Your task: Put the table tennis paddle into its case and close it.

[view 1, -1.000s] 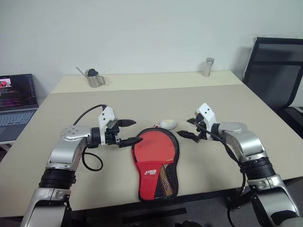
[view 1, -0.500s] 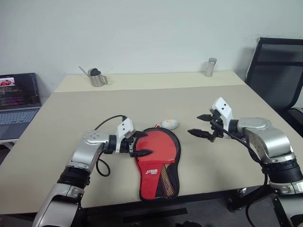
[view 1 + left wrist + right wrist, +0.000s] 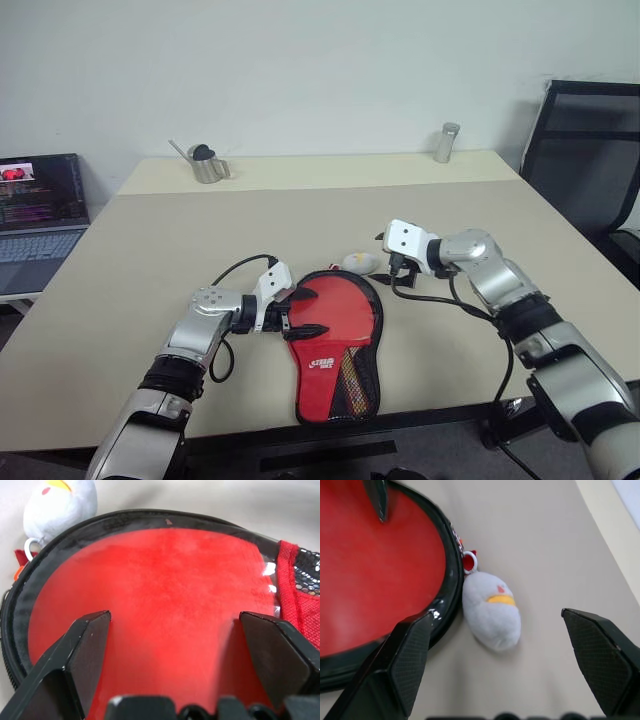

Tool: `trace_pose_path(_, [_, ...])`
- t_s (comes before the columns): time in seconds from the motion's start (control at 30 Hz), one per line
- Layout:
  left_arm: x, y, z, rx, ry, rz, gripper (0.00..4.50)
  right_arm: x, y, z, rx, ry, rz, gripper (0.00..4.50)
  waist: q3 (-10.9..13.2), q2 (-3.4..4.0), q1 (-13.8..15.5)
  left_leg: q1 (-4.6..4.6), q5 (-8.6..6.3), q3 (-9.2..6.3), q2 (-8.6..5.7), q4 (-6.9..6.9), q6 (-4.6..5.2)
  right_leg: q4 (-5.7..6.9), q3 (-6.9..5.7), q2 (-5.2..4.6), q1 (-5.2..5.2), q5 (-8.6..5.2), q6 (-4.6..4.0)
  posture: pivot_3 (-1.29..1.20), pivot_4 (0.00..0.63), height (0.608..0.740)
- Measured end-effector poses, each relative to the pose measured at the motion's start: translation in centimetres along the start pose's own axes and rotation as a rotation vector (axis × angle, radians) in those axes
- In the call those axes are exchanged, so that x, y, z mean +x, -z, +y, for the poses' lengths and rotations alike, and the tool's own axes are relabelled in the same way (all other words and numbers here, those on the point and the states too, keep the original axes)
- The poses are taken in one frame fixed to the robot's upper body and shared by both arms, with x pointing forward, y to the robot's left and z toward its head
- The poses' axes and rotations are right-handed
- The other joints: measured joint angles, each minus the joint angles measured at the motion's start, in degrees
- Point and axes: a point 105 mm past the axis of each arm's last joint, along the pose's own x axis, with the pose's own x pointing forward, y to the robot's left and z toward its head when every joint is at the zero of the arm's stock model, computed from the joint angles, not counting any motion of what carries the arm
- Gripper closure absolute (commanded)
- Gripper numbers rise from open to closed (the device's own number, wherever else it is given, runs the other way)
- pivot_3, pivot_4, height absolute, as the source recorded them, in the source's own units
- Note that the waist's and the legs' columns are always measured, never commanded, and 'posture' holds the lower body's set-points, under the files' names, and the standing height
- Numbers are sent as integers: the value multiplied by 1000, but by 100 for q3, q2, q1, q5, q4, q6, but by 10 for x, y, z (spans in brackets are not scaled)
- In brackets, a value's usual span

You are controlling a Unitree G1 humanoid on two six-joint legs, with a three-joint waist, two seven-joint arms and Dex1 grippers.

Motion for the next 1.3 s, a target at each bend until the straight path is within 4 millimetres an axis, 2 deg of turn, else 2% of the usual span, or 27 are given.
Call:
trace_pose_path(0.27, [0,-1,-2,2,2,2,0,19,10,1,-152,-14,71,21,1,2,-2,0,0,0,3,-1,0,2,7,-3,0,1,-1,0,150,740])
trace_pose_path(0.5, [1,-4,-6,1,10,3,0,33,5,3,-218,-14,102,21,2,3,-12,2,0,0,5,-1,-1,5,14,-3,0,1,-3,0,150,740])
trace_pose_path(0.6, [1,-3,-6,-3,11,5,0,36,3,4,-232,-25,114,546,1,3,-14,3,1,0,6,-1,-1,7,15,-3,0,1,-3,0,150,740])
trace_pose_path(0.9, [1,-1,-8,-8,12,6,0,46,-2,10,-245,-49,136,3669,2,3,-22,4,1,0,6,-1,-1,9,15,-3,0,15,-27,0,150,740])
trace_pose_path(1.0, [1,-1,-7,-7,12,4,0,47,-6,8,-248,-46,138,4494,2,3,-22,4,1,-1,6,0,-1,9,14,-3,0,15,-27,0,150,740])
trace_pose_path(1.3, [8,1,9,-11,-23,-8,0,49,-6,8,-253,-49,152,4494,0,5,-16,8,1,3,3,1,-1,13,9,-4,1,15,-26,0,150,740])
